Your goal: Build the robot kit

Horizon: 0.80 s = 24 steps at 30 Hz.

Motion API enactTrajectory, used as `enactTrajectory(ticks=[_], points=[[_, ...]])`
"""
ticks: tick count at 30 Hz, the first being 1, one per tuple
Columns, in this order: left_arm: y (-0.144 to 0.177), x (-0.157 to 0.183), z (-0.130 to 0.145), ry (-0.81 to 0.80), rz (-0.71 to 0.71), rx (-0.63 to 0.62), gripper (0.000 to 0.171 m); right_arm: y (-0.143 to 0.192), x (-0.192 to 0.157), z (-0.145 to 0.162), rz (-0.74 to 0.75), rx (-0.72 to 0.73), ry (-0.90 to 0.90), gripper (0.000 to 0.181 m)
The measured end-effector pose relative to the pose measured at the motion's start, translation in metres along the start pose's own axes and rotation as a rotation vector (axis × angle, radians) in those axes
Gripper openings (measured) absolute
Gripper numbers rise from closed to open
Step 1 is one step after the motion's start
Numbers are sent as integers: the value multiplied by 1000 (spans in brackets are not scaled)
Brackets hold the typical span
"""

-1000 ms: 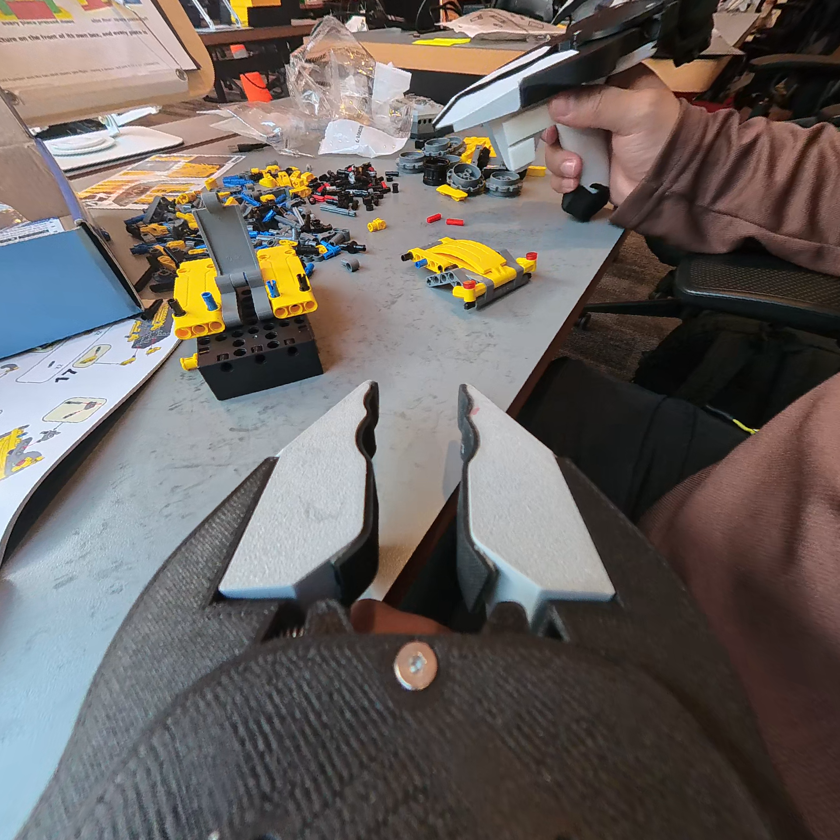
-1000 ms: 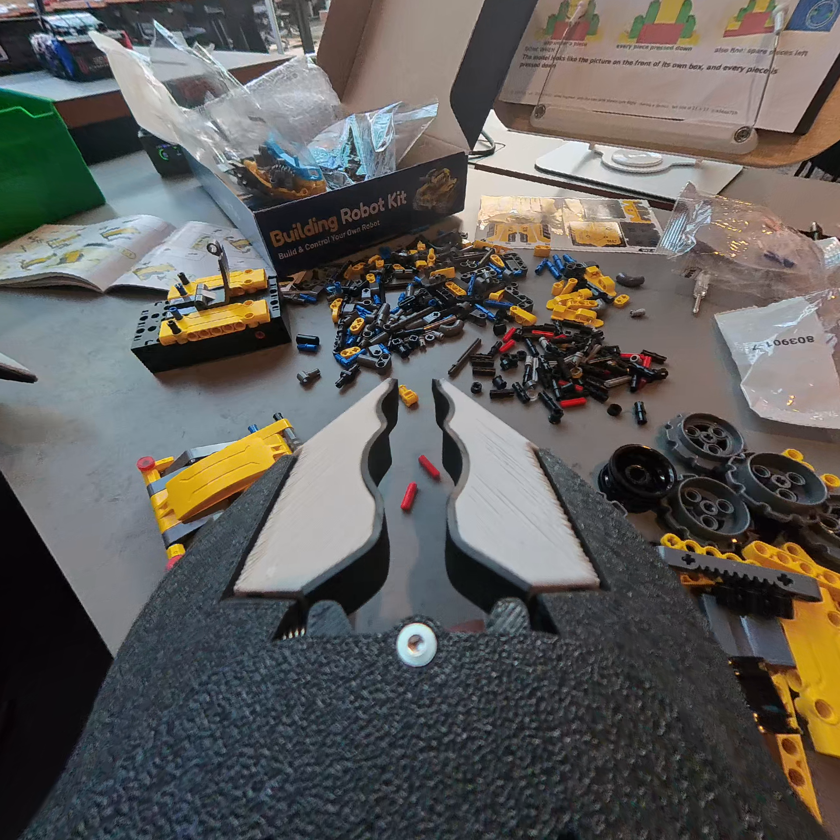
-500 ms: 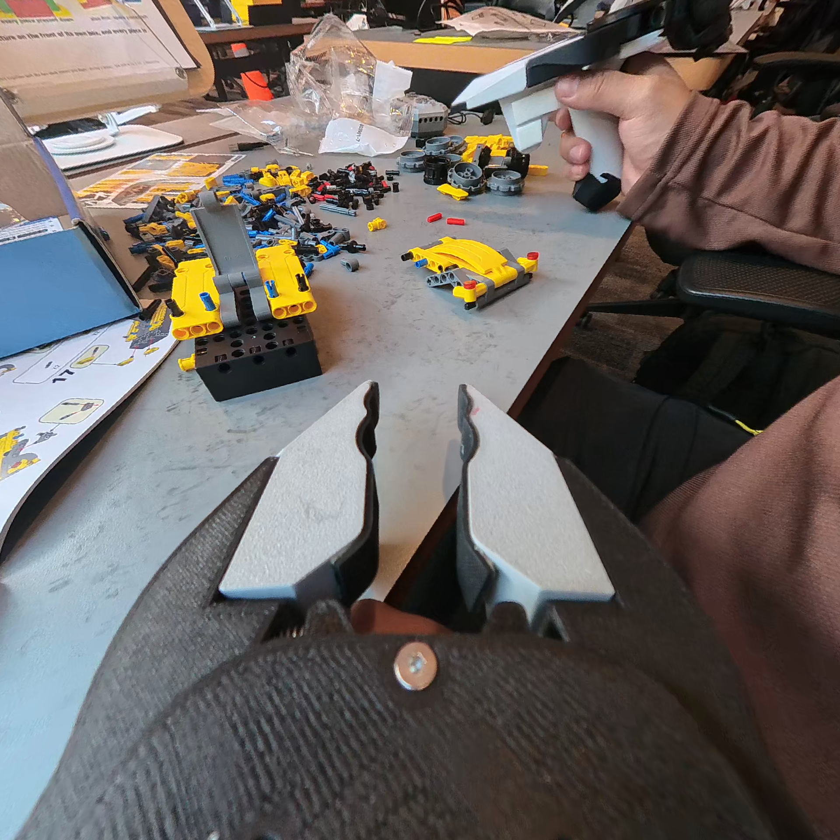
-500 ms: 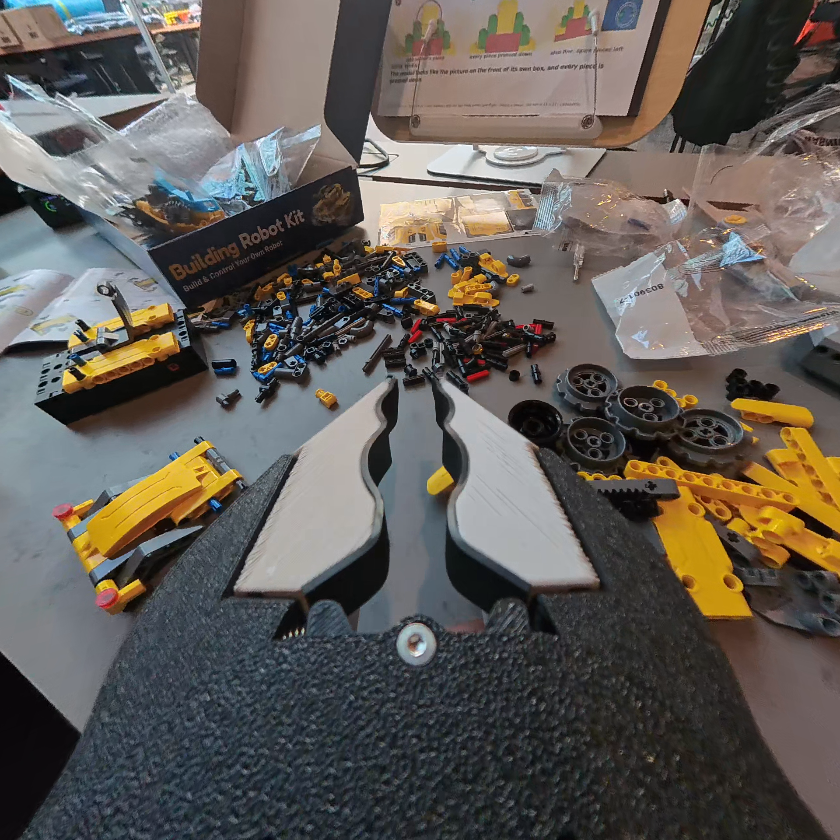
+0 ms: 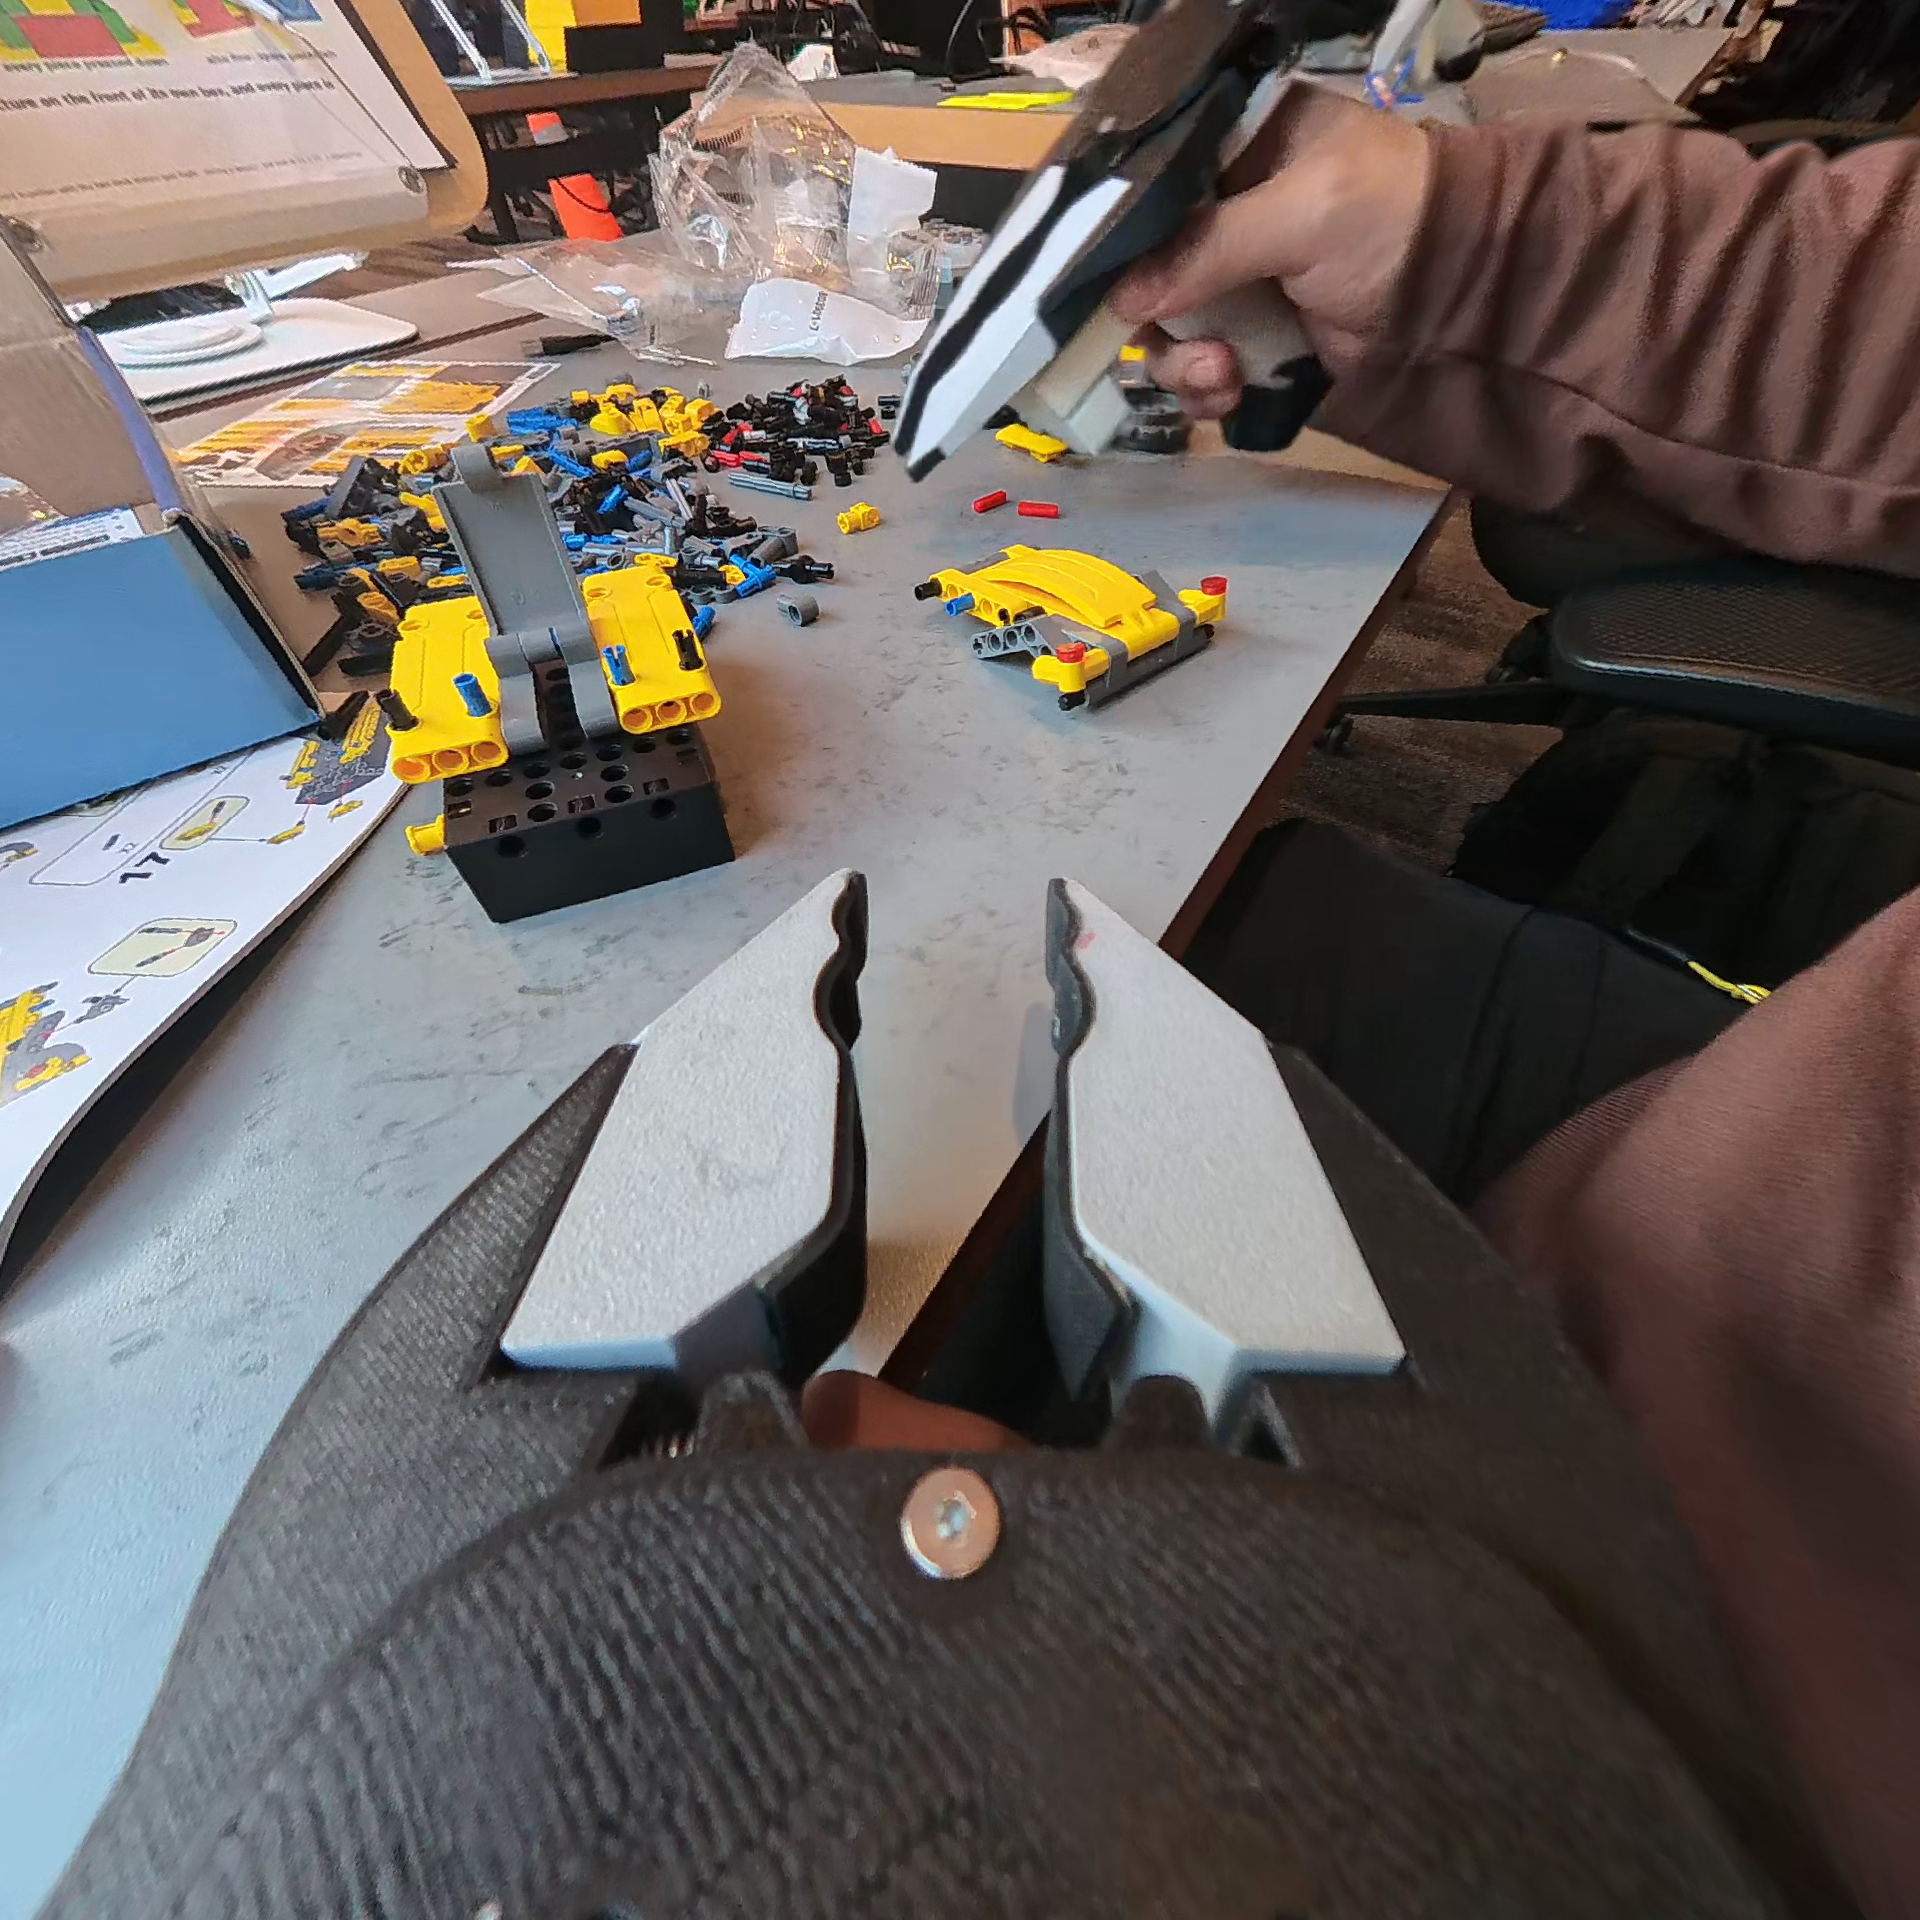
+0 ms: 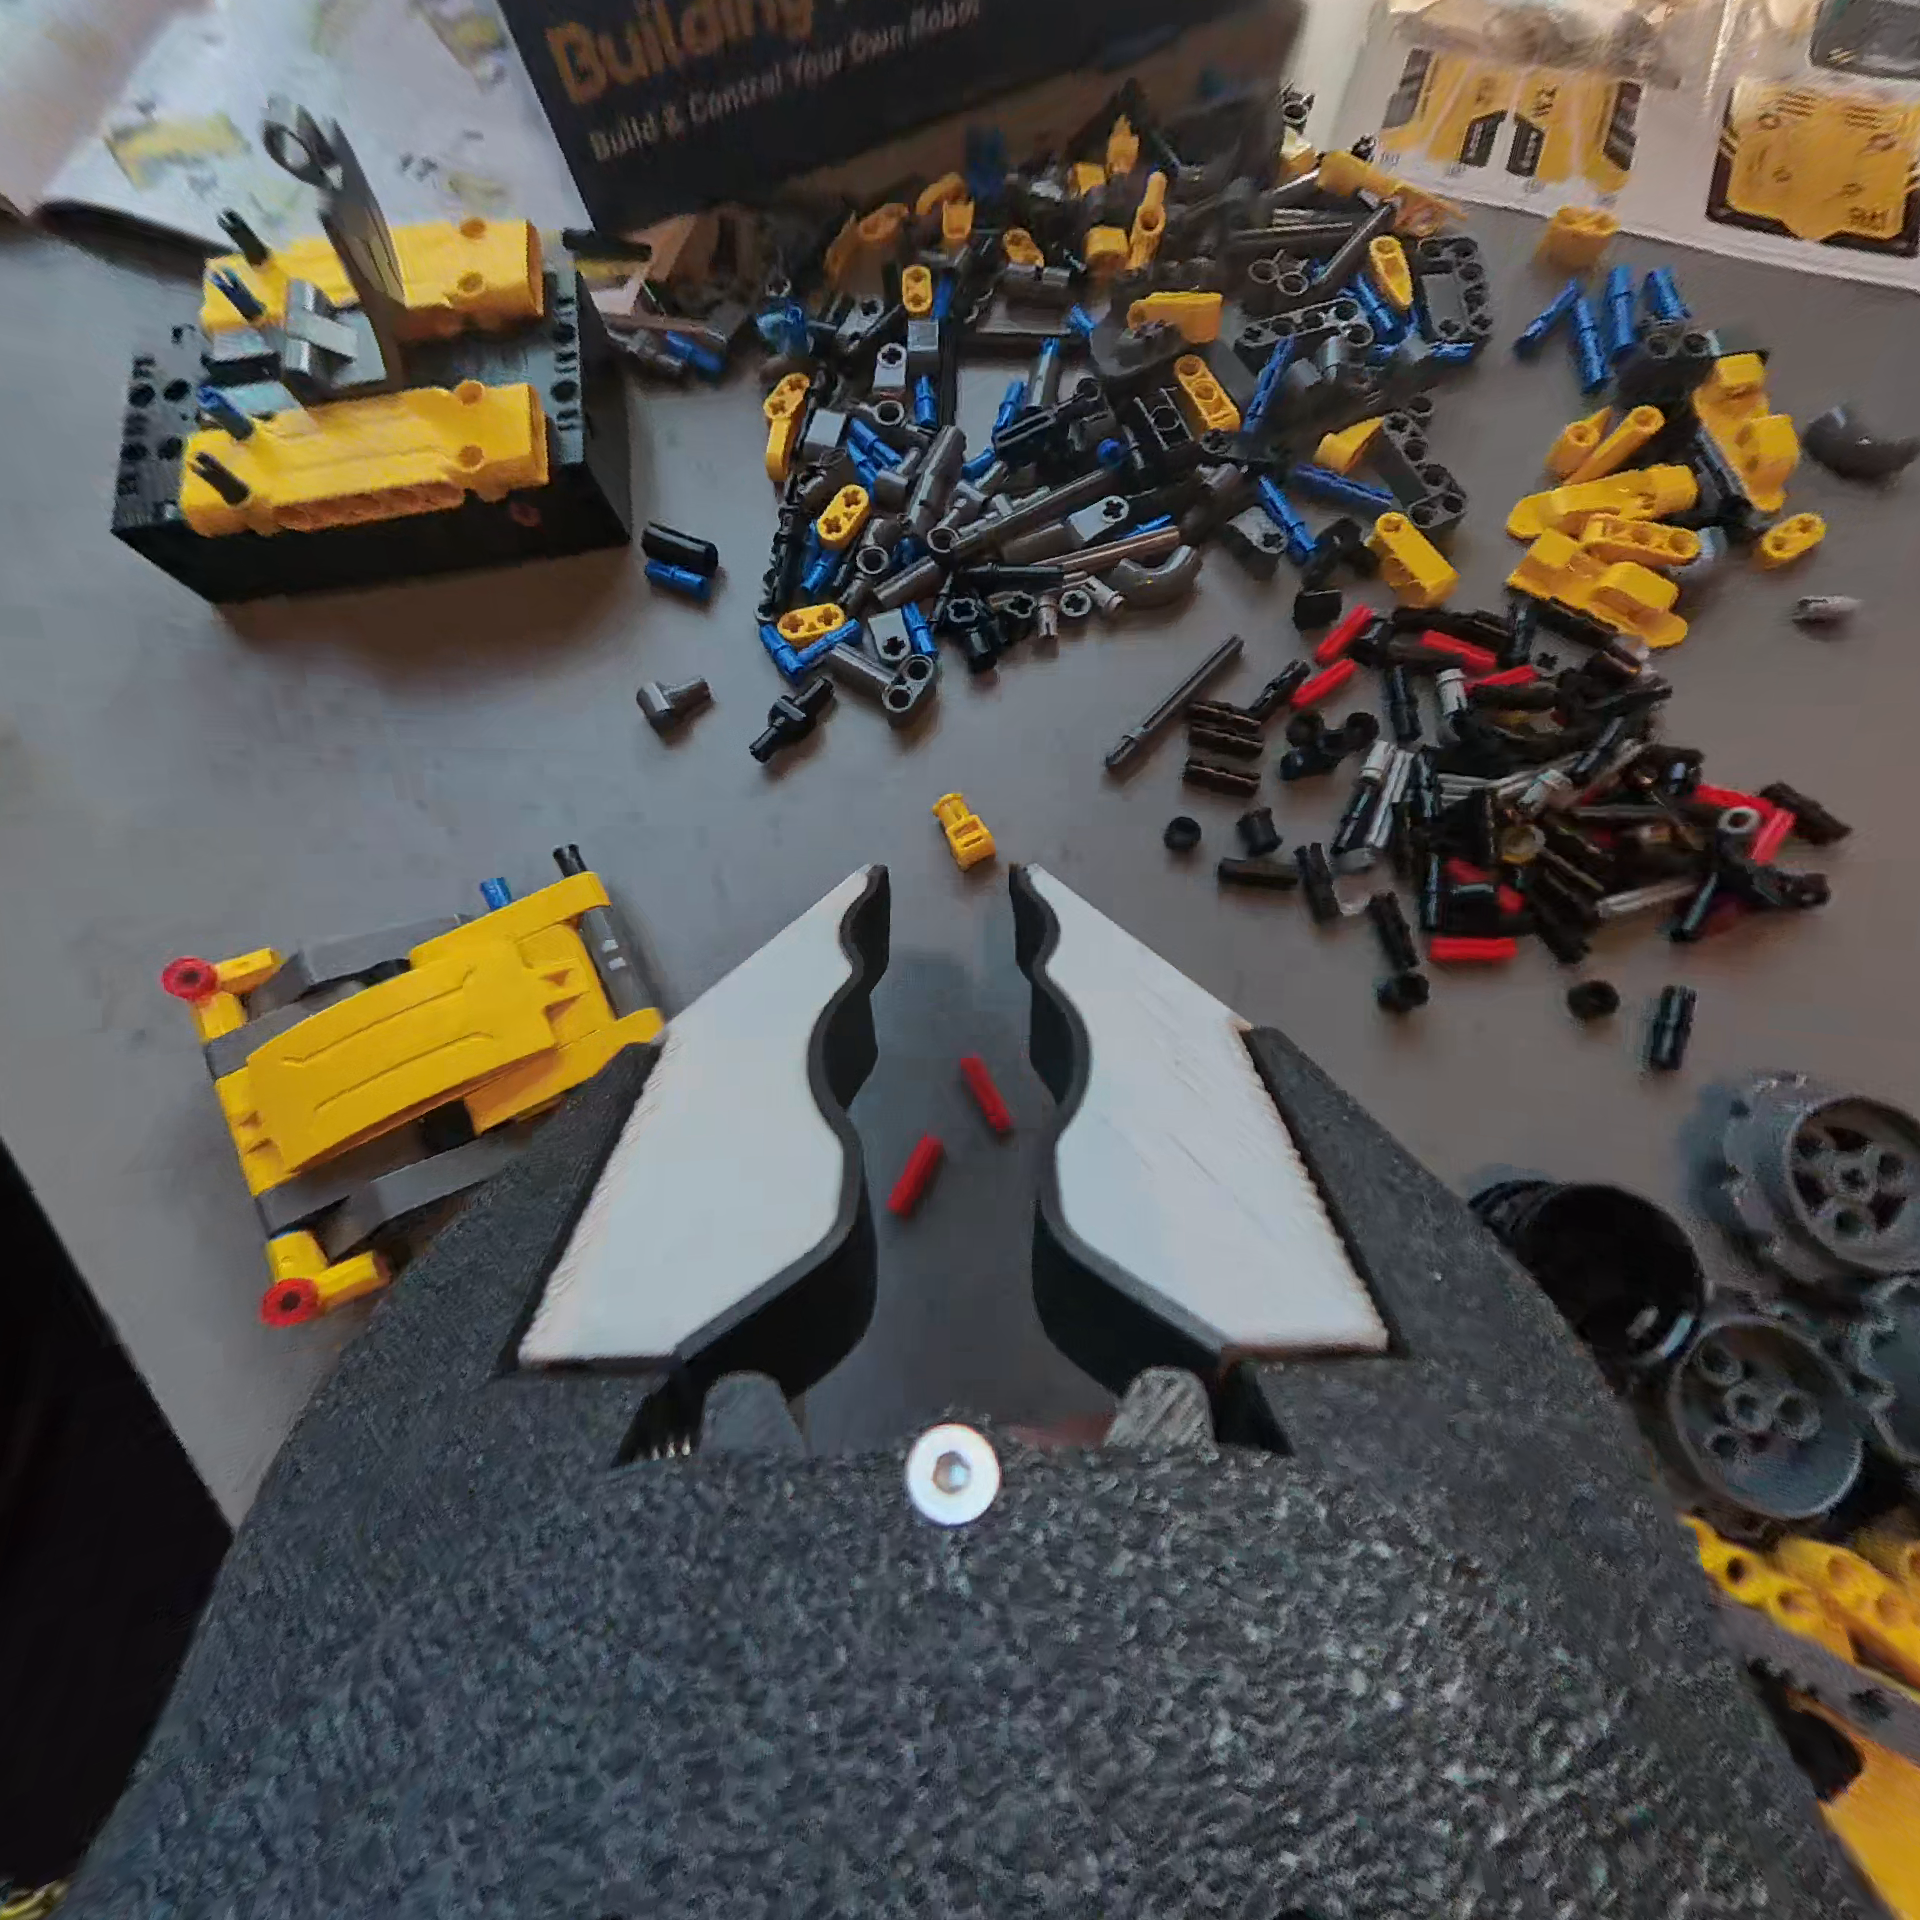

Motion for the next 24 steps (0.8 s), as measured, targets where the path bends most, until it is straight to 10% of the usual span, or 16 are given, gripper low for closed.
enactTrajectory(ticks=[9, 24], points=[[1, -4, 0, 9, -10, -5, 32, -22, 12, 5, -121, -201, 70, 21], [0, -2, -1, 38, 10, -3, 33, 1, -2, 13, -97, -147, 36, 18]])
Point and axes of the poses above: each gripper's, where its closed fingertips meet, y back along the fingers, z out of its underside, x = y × z across the jaws, the point moved 1 cm from there along y, back along the fingers, and after that the axes turned 5 degrees about -z, right-handed, at the moved point
